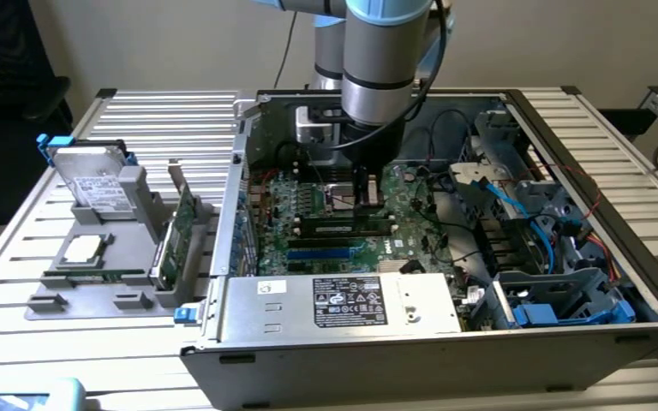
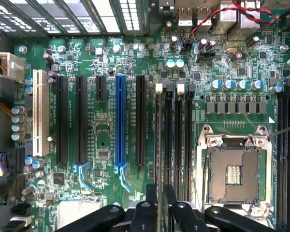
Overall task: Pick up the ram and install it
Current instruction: 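Insert the ram into the slot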
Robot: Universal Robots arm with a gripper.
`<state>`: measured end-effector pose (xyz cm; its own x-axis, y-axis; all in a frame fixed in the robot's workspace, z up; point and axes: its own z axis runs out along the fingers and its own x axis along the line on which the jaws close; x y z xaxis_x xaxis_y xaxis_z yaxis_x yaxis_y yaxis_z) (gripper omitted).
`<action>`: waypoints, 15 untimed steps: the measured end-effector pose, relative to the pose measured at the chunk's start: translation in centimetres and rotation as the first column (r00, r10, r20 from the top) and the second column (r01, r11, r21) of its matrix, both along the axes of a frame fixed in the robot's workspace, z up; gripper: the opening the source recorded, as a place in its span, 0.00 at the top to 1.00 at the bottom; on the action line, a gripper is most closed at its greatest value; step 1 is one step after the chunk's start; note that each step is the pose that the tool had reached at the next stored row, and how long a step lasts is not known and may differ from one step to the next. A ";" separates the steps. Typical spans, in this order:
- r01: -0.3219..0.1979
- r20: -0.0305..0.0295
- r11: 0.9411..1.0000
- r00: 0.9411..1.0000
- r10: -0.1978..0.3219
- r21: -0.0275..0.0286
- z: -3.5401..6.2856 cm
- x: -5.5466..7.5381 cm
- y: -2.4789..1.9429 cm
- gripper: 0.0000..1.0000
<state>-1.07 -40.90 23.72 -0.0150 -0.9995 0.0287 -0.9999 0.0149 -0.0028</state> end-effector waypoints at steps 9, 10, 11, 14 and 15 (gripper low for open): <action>0.000 -0.002 1.000 1.000 0.000 0.000 0.72 1.3 -0.06 0.79; 0.000 -0.002 1.000 1.000 0.000 0.000 0.74 1.4 -0.08 0.79; 0.000 -0.003 1.000 1.000 0.000 0.000 0.74 1.5 -0.08 0.79; 0.000 -0.003 1.000 1.000 0.000 0.000 0.75 1.5 -0.08 0.79; 0.000 -0.003 1.000 1.000 0.000 0.000 0.75 1.5 -0.08 0.79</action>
<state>0.40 -40.98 24.47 -0.0149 -0.9995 0.0285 -0.9999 0.0149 0.0003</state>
